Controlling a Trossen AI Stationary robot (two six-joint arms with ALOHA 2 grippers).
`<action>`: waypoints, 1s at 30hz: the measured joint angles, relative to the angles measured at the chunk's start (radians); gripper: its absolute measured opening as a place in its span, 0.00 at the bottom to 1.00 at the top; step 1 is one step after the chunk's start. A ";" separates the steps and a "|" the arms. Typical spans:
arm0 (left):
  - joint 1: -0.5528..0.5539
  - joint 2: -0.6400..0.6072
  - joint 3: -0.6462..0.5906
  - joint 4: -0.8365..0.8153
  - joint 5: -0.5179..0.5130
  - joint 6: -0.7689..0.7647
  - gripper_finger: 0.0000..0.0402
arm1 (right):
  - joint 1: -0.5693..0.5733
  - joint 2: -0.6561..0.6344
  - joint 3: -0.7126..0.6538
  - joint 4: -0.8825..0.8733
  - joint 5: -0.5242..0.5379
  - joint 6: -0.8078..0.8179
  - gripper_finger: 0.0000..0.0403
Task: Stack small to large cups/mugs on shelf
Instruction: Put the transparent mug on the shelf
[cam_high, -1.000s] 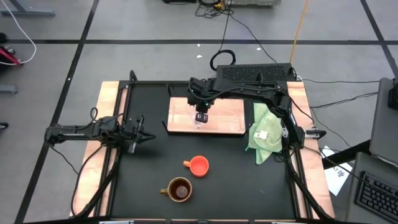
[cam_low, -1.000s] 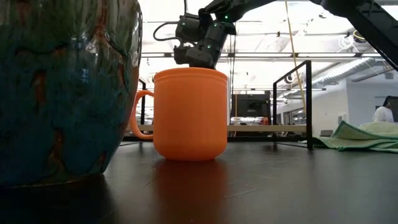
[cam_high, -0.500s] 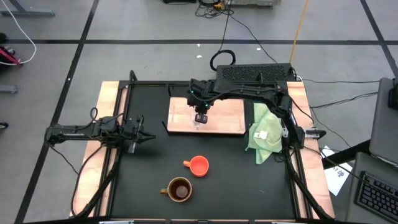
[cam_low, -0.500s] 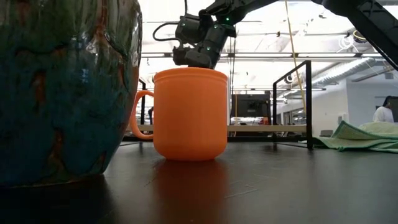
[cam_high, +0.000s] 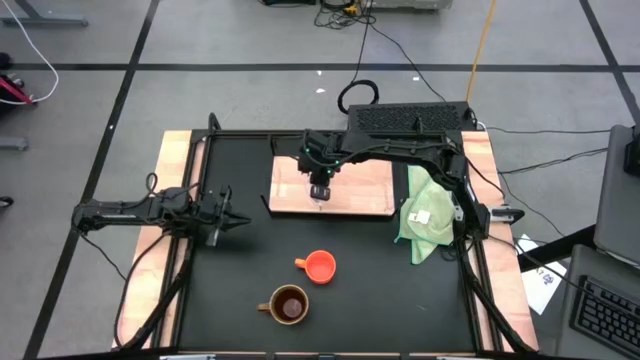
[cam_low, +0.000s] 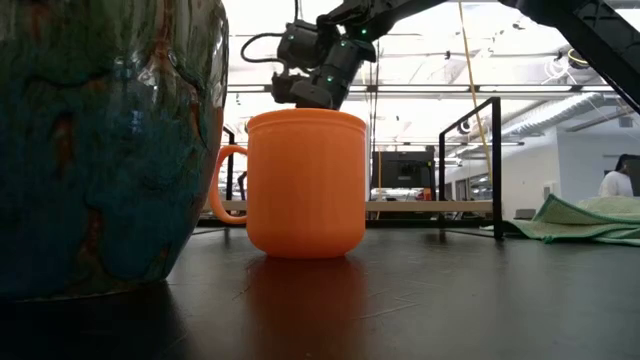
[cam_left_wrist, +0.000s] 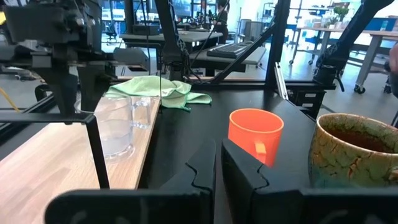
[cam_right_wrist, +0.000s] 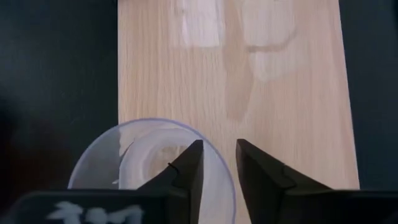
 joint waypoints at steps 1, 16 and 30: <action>0.000 0.000 0.000 0.000 0.000 0.000 0.06 | 0.000 0.000 0.007 -0.007 0.000 0.000 0.22; 0.000 0.000 0.000 0.022 0.000 -0.005 0.06 | 0.000 -0.081 0.041 -0.024 -0.001 0.027 0.27; 0.000 0.000 0.037 0.031 -0.079 -0.077 0.06 | 0.113 -0.314 0.041 -0.194 0.062 0.065 0.02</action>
